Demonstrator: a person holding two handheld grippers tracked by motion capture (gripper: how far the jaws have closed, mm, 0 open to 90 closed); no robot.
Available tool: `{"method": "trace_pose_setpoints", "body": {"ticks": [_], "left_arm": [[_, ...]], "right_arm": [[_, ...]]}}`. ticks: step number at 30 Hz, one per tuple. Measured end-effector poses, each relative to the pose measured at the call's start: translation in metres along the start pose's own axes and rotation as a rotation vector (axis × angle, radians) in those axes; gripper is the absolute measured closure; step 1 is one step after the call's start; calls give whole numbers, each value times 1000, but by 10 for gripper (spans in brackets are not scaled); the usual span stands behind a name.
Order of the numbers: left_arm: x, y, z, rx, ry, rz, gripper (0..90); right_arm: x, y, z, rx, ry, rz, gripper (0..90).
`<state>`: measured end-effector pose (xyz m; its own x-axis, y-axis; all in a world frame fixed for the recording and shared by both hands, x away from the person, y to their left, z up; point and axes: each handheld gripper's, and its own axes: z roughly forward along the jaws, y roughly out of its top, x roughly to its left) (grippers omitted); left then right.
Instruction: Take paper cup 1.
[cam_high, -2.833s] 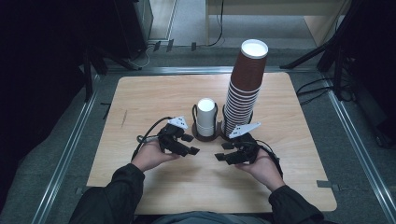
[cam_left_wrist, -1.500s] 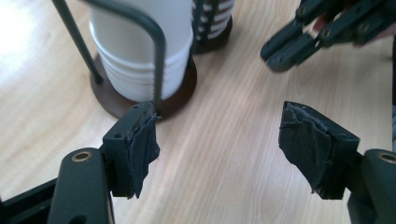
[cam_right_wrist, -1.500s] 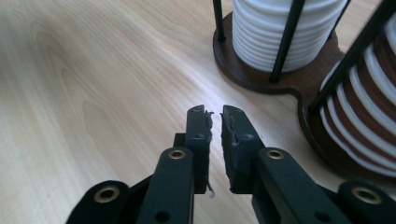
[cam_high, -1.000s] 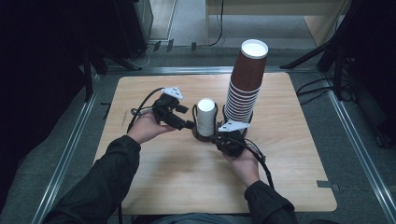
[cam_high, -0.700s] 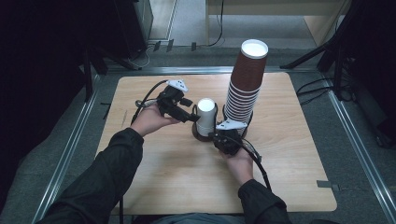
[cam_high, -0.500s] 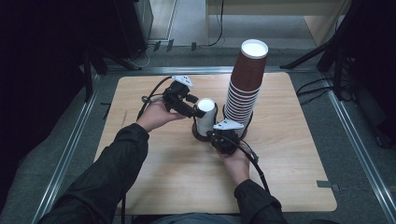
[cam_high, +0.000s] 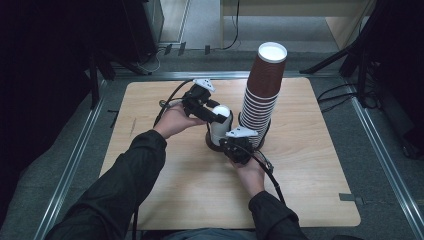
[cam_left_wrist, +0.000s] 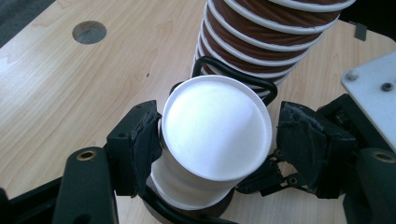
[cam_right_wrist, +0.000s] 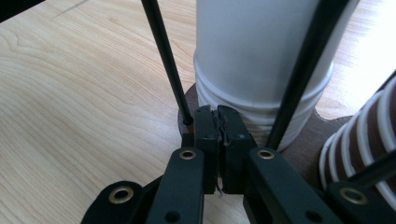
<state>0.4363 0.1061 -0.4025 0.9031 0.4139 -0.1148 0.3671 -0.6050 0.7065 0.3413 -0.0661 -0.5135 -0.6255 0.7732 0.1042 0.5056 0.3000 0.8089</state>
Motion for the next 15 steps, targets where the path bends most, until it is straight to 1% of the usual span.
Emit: {"method": "trace_pose_setpoints", "body": {"ticks": [3,6,7,8,10,11,15], "left_arm": [[0,0,1,-2,3,1,306],[-1,0,1,5,27,21,339],[-1,0,1,5,27,21,344],[-1,0,1,8,31,29,346],[-2,0,1,10,35,29,352],[-3,1,1,13,44,38,354],[-6,2,0,21,60,50,361]], "right_arm": [[0,2,1,3,2,1,874],[1,3,2,8,2,2,874],[1,3,2,8,2,2,874],[0,3,2,7,2,5,874],[0,2,2,10,2,4,874],[0,2,2,11,3,6,874],[0,2,2,12,3,7,874]]}}
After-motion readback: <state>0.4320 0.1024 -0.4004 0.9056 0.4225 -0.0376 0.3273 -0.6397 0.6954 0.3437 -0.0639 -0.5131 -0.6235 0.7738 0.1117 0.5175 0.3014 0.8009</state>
